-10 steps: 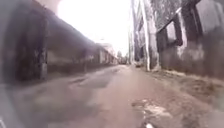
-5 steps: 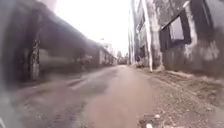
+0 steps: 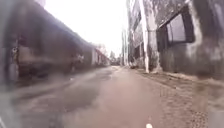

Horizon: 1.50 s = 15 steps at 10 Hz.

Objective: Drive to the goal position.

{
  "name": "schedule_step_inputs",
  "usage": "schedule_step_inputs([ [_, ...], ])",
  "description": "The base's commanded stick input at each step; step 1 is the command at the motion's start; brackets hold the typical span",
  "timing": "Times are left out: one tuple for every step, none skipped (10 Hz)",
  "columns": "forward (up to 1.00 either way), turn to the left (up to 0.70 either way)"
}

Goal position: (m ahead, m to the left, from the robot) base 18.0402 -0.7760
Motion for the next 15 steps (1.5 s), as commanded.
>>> schedule_step_inputs([
  [1.00, -0.30],
  [1.00, -0.17],
  [1.00, 0.00],
  [1.00, 0.00],
  [1.00, 0.00],
  [1.00, 0.00],
  [1.00, 0.00],
  [1.00, 0.00],
  [1.00, 0.00],
  [1.00, 0.00],
  [1.00, 0.00],
  [1.00, 0.00],
  [1.00, 0.00],
  [1.00, 0.00],
  [1.00, 0.00],
])
